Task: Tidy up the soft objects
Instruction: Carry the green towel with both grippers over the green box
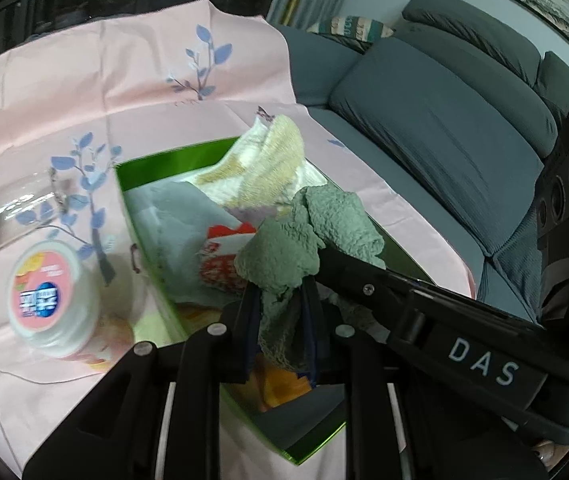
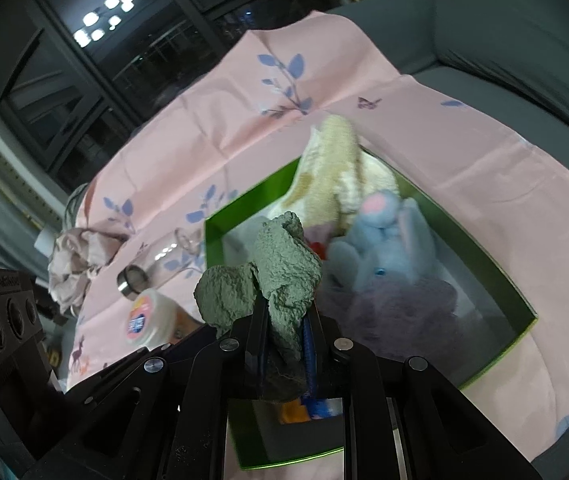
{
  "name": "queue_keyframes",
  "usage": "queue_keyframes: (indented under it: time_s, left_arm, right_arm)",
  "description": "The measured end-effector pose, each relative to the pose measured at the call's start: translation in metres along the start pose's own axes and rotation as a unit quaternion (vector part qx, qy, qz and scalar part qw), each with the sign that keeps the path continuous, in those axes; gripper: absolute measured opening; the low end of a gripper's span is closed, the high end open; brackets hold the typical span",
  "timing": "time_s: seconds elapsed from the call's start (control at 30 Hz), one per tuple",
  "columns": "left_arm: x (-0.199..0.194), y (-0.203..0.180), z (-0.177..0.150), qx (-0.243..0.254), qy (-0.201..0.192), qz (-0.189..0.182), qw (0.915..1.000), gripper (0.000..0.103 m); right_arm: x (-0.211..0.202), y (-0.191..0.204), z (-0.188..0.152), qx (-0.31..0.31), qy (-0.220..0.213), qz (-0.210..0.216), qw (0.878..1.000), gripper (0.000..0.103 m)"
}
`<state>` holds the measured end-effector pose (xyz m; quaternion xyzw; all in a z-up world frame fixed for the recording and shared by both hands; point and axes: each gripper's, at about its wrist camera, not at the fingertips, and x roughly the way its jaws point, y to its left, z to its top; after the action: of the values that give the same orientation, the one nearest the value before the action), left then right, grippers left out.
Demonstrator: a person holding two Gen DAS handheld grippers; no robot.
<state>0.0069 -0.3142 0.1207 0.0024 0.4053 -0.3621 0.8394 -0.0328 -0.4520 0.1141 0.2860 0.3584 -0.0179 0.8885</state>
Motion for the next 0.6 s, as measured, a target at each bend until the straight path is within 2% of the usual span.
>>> queue_keyframes:
  time_s: [0.27,0.6]
  left_arm:
    - [0.023,-0.004,0.000,-0.005,0.028,-0.009,0.9996,0.018]
    - [0.039,-0.002,-0.002,-0.018,0.055,-0.002,0.9983,0.018]
  right_arm:
    - [0.007,-0.018,0.003,0.025,0.011,-0.034,0.999,0.017]
    - [0.019,-0.026,0.002,0.036,0.032,-0.060,0.997,0.018]
